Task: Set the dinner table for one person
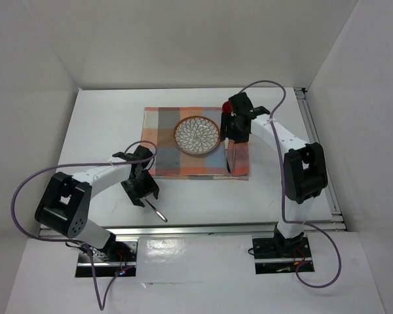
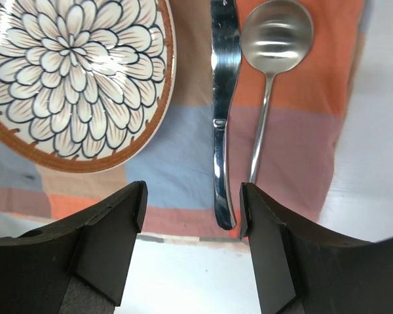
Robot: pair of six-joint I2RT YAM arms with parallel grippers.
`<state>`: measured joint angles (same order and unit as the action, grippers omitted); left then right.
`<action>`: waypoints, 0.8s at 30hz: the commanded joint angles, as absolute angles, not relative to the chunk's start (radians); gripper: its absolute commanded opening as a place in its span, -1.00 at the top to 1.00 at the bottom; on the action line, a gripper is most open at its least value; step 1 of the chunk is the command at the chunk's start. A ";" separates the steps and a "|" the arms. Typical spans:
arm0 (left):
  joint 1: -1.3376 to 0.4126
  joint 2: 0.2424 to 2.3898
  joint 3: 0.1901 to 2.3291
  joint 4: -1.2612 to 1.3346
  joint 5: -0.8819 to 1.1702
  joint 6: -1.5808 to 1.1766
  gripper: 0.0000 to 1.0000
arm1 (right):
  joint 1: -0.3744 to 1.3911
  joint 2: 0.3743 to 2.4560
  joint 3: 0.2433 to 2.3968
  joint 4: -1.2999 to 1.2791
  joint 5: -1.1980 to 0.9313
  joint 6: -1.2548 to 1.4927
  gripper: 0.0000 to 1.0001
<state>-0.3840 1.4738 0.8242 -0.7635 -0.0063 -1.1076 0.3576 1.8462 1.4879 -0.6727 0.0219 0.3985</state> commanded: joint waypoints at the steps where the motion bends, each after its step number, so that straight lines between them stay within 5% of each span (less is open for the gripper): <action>1: -0.402 1.522 0.796 -0.697 -0.026 -1.147 -0.39 | 0.364 1.779 1.505 -0.699 0.048 0.390 -0.40; 3: -0.402 1.531 0.787 -0.681 -0.015 -1.157 -0.32 | 0.364 1.770 1.496 -0.709 0.057 0.390 -0.40; 5: -0.402 1.545 0.787 -0.692 -0.024 -1.167 0.02 | 0.354 1.758 1.496 -0.709 0.066 0.390 -0.40; 9: -0.402 1.490 0.837 -0.811 -0.115 -1.178 1.00 | 0.345 1.740 1.485 -0.719 0.075 0.390 -0.40; 15: -0.402 1.417 1.124 -0.969 -0.317 -0.915 1.00 | 0.302 1.704 1.476 -0.729 0.086 0.390 -0.40; 24: -0.411 1.885 1.734 -1.052 -0.388 -0.616 1.00 | 0.242 1.649 1.395 -0.718 0.041 0.390 -0.40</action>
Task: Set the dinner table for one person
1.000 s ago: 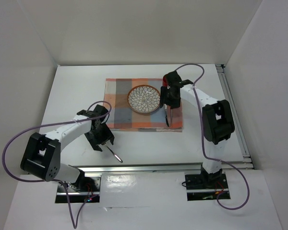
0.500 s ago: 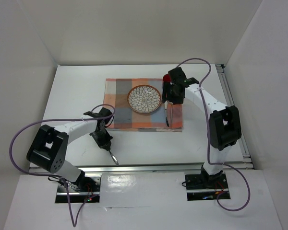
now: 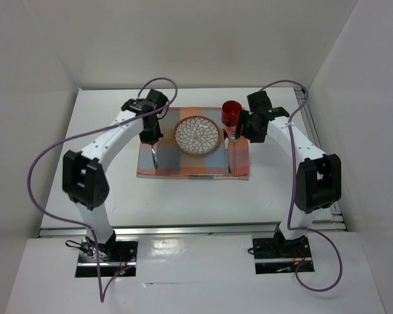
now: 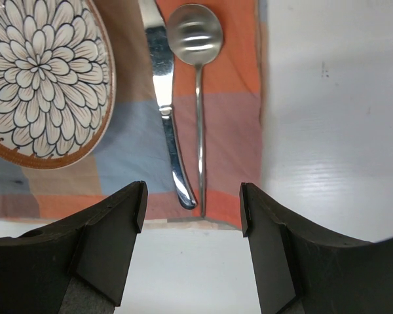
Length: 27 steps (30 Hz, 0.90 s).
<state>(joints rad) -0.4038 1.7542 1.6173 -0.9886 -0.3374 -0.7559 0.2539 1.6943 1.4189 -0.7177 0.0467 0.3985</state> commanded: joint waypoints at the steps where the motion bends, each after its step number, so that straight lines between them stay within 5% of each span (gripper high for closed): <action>1: -0.411 1.923 1.784 -1.052 -0.371 -0.597 1.00 | 0.232 1.640 1.394 -0.718 0.041 0.390 -0.40; 10: -0.365 2.273 2.184 -1.091 -0.333 -0.496 1.00 | 0.193 1.586 1.338 -0.738 0.052 0.399 -0.40; 18: -0.347 2.399 2.226 -1.072 -0.290 -0.466 1.00 | 0.163 1.574 1.325 -0.758 0.072 0.399 -0.43; 27: -0.347 2.404 2.217 -1.060 -0.227 -0.446 -0.22 | 0.163 1.574 1.335 -0.776 0.103 0.410 -0.65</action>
<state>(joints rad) -0.3435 2.4351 2.1975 -1.0534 -0.2512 -0.4637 0.1692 1.6268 1.3289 -0.7528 0.0696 0.4023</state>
